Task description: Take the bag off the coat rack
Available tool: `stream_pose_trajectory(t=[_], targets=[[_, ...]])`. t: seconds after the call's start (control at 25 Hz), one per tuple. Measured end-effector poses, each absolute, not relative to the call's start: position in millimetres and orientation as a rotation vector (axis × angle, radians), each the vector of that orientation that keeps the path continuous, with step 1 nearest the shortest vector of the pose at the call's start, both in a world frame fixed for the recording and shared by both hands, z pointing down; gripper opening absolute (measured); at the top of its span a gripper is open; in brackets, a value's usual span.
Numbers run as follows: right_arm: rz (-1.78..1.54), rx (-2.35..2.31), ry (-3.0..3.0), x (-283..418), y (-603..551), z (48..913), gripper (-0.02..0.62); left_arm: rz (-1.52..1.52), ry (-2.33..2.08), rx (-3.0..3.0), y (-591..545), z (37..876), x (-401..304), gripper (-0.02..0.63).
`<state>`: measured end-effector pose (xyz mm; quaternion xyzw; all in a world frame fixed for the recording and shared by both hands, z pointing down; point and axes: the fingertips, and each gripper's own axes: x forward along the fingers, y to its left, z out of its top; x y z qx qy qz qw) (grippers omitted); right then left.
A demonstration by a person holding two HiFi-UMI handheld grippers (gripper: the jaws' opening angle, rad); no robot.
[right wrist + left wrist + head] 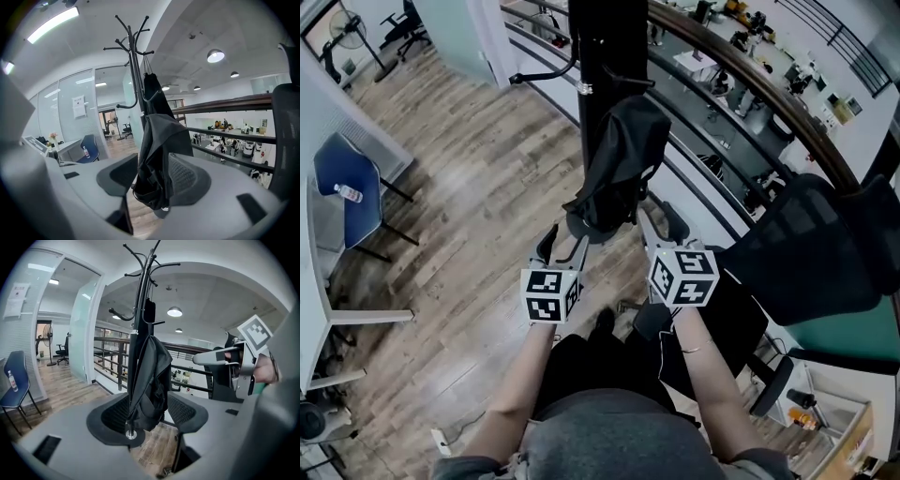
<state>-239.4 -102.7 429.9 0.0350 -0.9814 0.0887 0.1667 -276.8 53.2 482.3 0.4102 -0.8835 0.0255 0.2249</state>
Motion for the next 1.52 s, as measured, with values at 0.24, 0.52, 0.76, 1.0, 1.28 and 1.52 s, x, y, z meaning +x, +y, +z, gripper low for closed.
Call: stream_pose_trajectory(t=[0.24, 0.52, 0.76, 1.0, 1.28, 1.52], targets=[[0.232, 0.05, -2.781, -269.1, -100.9, 432.7, 0.223, 0.095, -2.412, 1.132, 33.2, 493.8, -294.9, 0.246], [0.257, 0.102, -2.741, -299.1, -109.5, 451.0, 0.245, 0.139, -2.334, 1.173, 11.4, 522.4, -319.3, 0.253], [0.282, 0.153, -2.711, -321.6, -116.6, 460.6, 0.273, 0.195, -2.259, 1.22, -5.5, 546.8, -338.5, 0.27], [0.264, 0.187, -2.699, -340.5, -121.8, 462.8, 0.276, 0.248, -2.197, 1.258, -21.3, 564.3, -353.0, 0.273], [0.175, 0.201, -2.689, -356.2, -128.1, 461.3, 0.281, 0.305, -2.152, 1.28, -40.6, 577.4, -366.6, 0.273], [0.112, 0.196, -2.678, -363.6, -133.6, 465.3, 0.261, 0.336, -2.115, 1.315, -57.3, 585.2, -377.5, 0.273]])
